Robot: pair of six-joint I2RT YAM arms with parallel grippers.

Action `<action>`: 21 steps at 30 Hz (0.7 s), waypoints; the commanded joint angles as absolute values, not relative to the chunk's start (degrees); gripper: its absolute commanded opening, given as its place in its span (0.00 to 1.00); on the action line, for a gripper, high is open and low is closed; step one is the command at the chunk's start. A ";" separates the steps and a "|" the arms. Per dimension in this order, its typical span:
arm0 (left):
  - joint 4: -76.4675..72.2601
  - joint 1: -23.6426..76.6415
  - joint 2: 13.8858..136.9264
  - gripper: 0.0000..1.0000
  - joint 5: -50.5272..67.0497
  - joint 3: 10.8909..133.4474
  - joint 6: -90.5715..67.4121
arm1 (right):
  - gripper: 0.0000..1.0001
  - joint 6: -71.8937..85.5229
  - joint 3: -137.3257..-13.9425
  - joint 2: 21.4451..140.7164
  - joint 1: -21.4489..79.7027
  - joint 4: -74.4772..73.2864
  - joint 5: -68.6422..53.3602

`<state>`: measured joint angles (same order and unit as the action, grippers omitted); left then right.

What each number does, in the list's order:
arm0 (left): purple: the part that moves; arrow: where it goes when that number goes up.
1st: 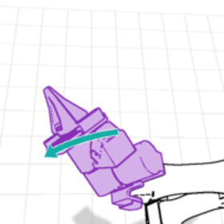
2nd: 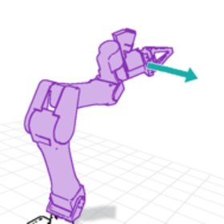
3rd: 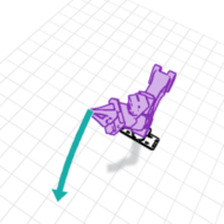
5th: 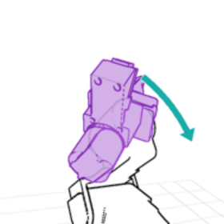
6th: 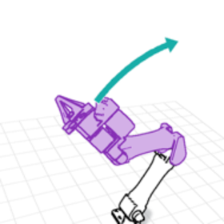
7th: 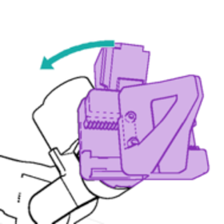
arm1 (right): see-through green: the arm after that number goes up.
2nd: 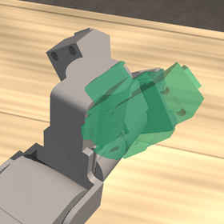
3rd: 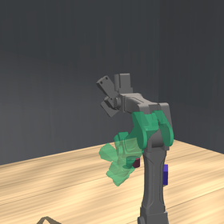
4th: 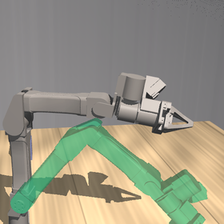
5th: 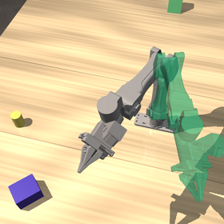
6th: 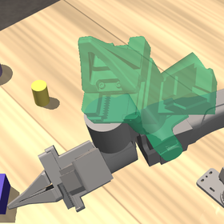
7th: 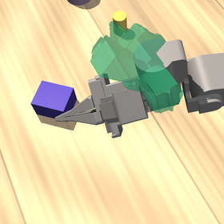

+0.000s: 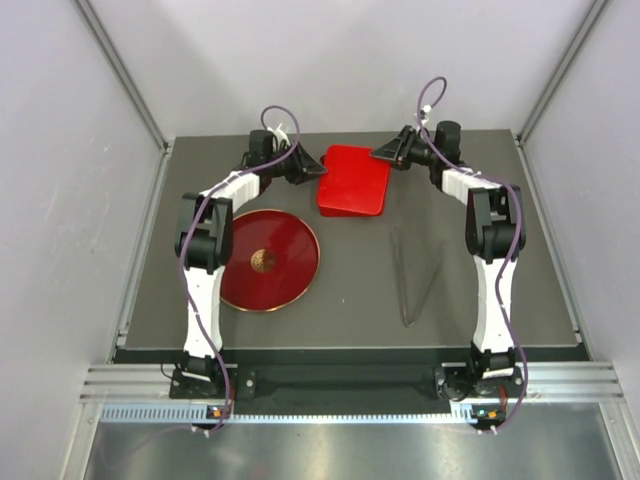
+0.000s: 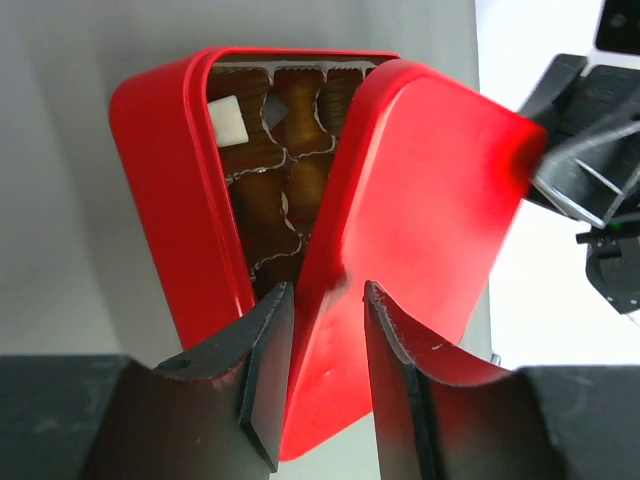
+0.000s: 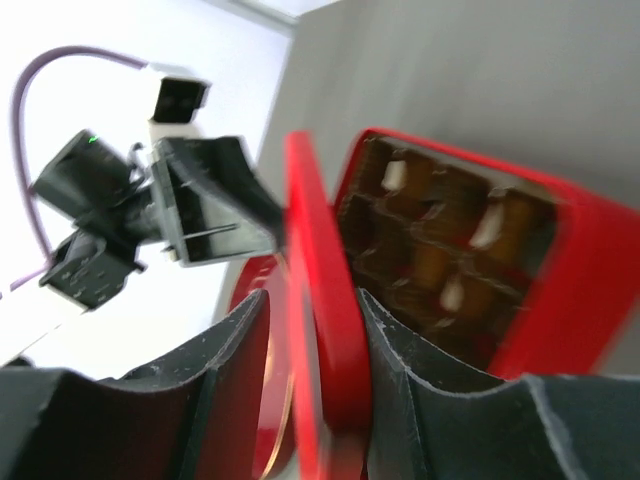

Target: Pack the chocolate

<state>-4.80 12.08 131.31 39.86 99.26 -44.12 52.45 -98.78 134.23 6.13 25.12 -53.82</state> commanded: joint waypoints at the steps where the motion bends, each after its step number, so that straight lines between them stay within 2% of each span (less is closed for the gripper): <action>1: -8.00 12.57 132.54 0.39 40.61 101.60 -44.82 | 0.39 47.03 -103.96 135.17 4.48 19.52 -50.72; 8: -7.38 12.57 133.68 0.36 39.99 102.39 -45.00 | 0.39 45.18 -106.26 136.23 4.31 17.49 -49.49; 17: -5.63 12.57 133.68 0.36 38.41 102.39 -43.86 | 0.53 44.04 -108.02 136.67 3.78 14.86 -44.49; 21: -5.01 12.48 134.12 0.34 37.88 102.39 -43.59 | 0.55 42.28 -110.12 137.02 3.43 11.61 -40.70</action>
<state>-4.78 12.38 133.62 38.92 100.36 -44.97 44.80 -105.86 135.68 4.62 12.99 -44.58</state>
